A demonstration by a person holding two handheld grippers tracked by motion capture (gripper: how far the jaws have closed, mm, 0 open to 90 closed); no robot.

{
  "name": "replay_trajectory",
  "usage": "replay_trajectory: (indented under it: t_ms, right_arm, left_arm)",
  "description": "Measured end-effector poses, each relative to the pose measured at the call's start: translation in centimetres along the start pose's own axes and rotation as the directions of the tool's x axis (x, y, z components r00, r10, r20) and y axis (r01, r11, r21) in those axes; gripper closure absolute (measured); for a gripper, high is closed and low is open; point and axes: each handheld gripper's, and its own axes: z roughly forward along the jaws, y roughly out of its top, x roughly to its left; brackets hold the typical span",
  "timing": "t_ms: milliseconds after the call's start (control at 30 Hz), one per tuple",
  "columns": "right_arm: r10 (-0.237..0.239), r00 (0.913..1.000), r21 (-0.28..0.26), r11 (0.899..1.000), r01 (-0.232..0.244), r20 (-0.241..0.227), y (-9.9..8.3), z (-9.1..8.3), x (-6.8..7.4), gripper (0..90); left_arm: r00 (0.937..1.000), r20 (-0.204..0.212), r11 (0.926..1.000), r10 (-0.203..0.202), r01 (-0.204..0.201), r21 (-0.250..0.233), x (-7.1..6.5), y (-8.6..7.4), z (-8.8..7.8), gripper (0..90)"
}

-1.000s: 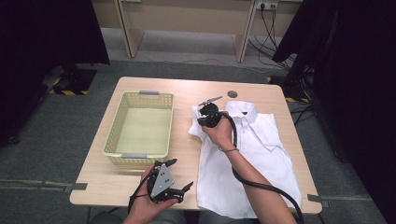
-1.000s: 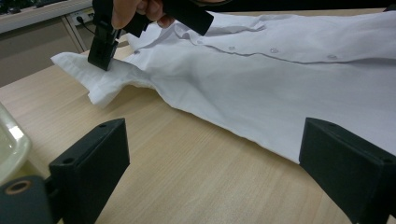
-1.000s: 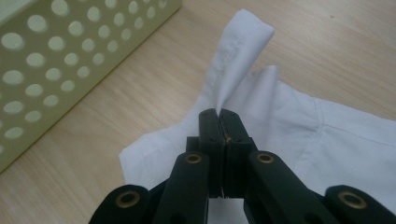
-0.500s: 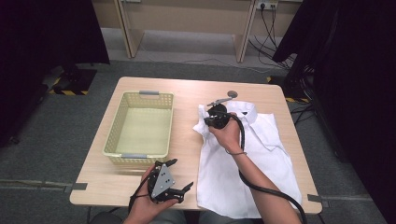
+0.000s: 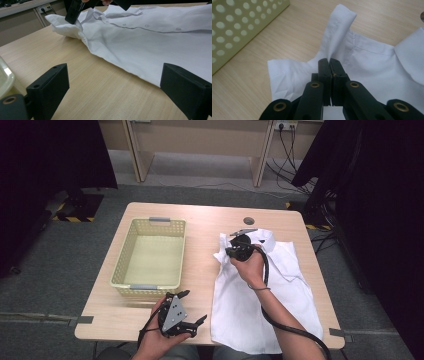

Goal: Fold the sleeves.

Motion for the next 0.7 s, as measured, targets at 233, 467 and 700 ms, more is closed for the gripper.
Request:
replay_trajectory:
  t_ms: [233,467,700]
  right_arm:
    - [0.011,0.9999,-0.001,1.000,-0.011,0.011,-0.7,-0.3,-0.5,88.5]
    - [0.028,0.9994,0.000,1.000,-0.028,0.019,-1.4,-0.5,-0.8,88.1]
    - [0.042,0.9985,0.008,0.999,-0.042,0.036,-2.2,-0.7,-1.3,87.0]
  left_arm:
    - [1.0000,0.000,1.0000,-0.001,0.001,0.000,0.0,0.0,0.0,8.0]
    - [1.0000,-0.001,1.0000,-0.001,0.001,-0.001,0.0,0.0,0.0,8.1]
    - [1.0000,-0.001,1.0000,0.004,-0.004,0.000,0.0,0.0,0.0,8.0]
